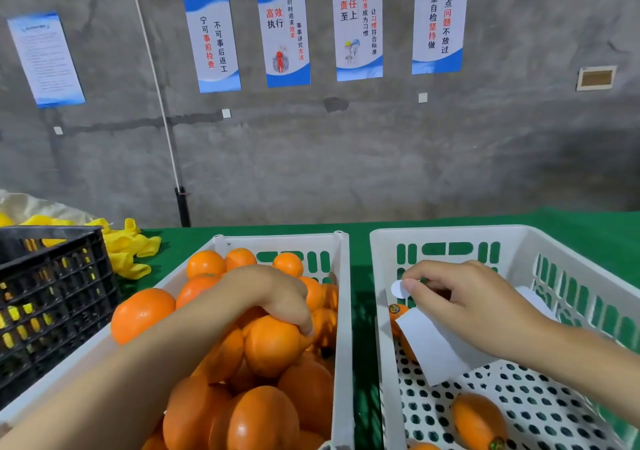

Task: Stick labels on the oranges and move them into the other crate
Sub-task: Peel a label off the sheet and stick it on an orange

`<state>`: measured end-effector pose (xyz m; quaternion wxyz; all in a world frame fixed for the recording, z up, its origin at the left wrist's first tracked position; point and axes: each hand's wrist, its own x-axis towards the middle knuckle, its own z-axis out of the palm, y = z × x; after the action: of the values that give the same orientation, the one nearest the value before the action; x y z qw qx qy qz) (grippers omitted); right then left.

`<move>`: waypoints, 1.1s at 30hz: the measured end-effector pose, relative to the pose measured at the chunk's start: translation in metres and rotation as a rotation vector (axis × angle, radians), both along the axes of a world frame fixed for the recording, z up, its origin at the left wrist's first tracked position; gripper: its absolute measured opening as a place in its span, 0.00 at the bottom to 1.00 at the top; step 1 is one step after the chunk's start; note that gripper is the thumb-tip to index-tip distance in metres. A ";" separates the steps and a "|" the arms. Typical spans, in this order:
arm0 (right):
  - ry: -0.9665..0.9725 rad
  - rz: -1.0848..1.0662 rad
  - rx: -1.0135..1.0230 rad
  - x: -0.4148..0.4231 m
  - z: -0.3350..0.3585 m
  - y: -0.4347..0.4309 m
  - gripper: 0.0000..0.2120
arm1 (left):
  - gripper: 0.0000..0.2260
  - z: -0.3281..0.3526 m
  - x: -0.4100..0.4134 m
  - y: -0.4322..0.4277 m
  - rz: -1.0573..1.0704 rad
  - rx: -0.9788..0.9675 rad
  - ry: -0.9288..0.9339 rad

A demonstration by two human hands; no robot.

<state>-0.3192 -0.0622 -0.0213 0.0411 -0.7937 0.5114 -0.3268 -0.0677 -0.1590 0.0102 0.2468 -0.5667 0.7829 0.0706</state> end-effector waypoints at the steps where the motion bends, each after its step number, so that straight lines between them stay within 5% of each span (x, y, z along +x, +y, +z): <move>1: -0.006 -0.006 -0.007 0.000 0.001 0.000 0.11 | 0.26 -0.001 0.000 -0.001 -0.010 -0.048 0.059; 6: 0.007 -0.078 -0.041 -0.002 0.003 0.000 0.09 | 0.26 0.003 -0.005 0.006 -0.068 -0.498 0.594; 13: -0.080 -0.241 -0.184 -0.005 0.010 0.001 0.10 | 0.29 0.005 -0.038 0.039 -0.264 -0.635 1.099; 18: -0.098 -0.328 -0.276 -0.009 0.017 0.002 0.09 | 0.37 -0.018 -0.055 0.050 -0.180 -0.568 1.068; 33: 0.127 -0.189 -0.578 -0.008 0.023 0.007 0.05 | 0.31 -0.034 -0.052 0.042 -0.314 -0.582 0.954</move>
<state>-0.3277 -0.0548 0.0015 -0.2491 -0.7402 0.4705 -0.4108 -0.1198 -0.1170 -0.0235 -0.2920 -0.3938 0.8693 0.0625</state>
